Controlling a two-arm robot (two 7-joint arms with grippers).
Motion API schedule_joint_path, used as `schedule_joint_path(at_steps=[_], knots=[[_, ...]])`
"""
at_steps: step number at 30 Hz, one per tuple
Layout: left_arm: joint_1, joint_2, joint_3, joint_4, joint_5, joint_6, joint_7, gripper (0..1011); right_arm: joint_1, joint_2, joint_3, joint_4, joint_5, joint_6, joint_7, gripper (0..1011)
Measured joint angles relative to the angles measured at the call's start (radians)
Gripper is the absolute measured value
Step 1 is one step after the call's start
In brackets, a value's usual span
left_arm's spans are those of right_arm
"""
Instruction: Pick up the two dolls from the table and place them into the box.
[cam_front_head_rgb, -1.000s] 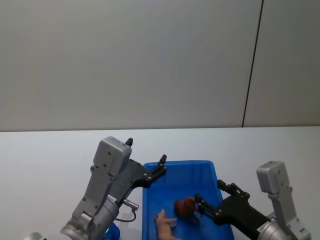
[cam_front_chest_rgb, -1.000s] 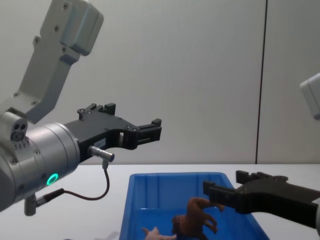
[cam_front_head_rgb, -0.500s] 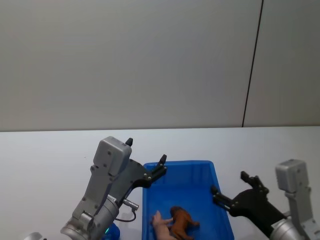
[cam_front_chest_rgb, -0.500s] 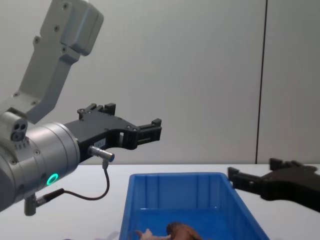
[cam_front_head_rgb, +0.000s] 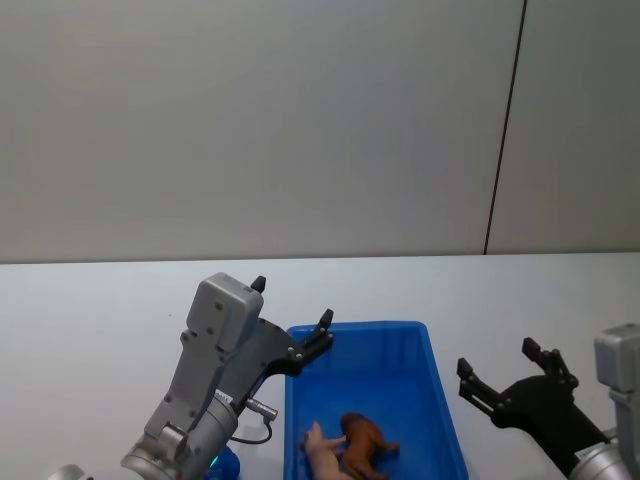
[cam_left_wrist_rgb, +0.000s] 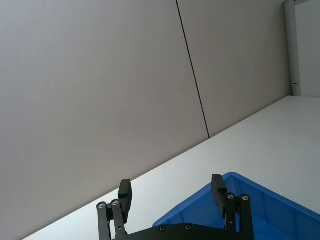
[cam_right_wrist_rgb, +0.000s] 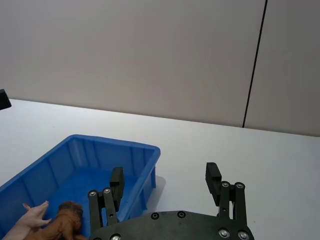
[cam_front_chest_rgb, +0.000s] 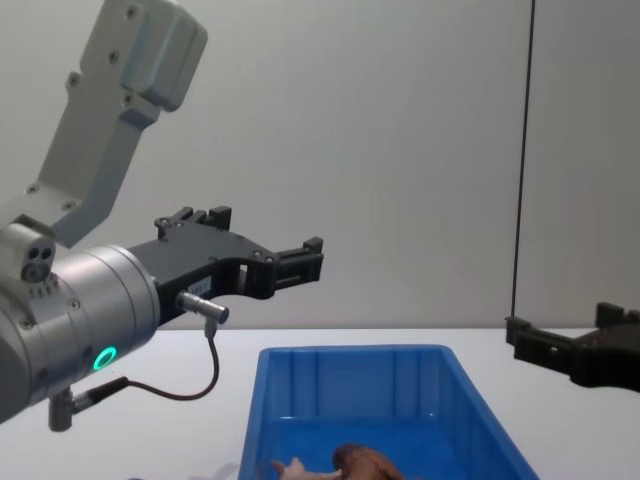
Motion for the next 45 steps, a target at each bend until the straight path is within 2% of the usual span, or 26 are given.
schedule_joint_path(at_steps=[16,30,38,45], knots=[[0.006,0.004,-0.003,-0.006,-0.004,0.009,0.002,1002,-0.019,0.009,0.007,-0.021,0.009,-0.012,-0.034,1001],[0.052,0.052,-0.024,-0.073,-0.042,0.101,0.035,1002,-0.024,0.012,0.009,-0.026,0.010,-0.015,-0.043,1001],[0.091,0.094,-0.044,-0.114,-0.084,0.145,0.046,1002,-0.025,0.012,0.010,-0.026,0.011,-0.016,-0.045,1001],[0.123,0.123,-0.061,-0.136,-0.138,0.171,0.052,1002,-0.025,0.013,0.010,-0.027,0.011,-0.017,-0.046,1001]])
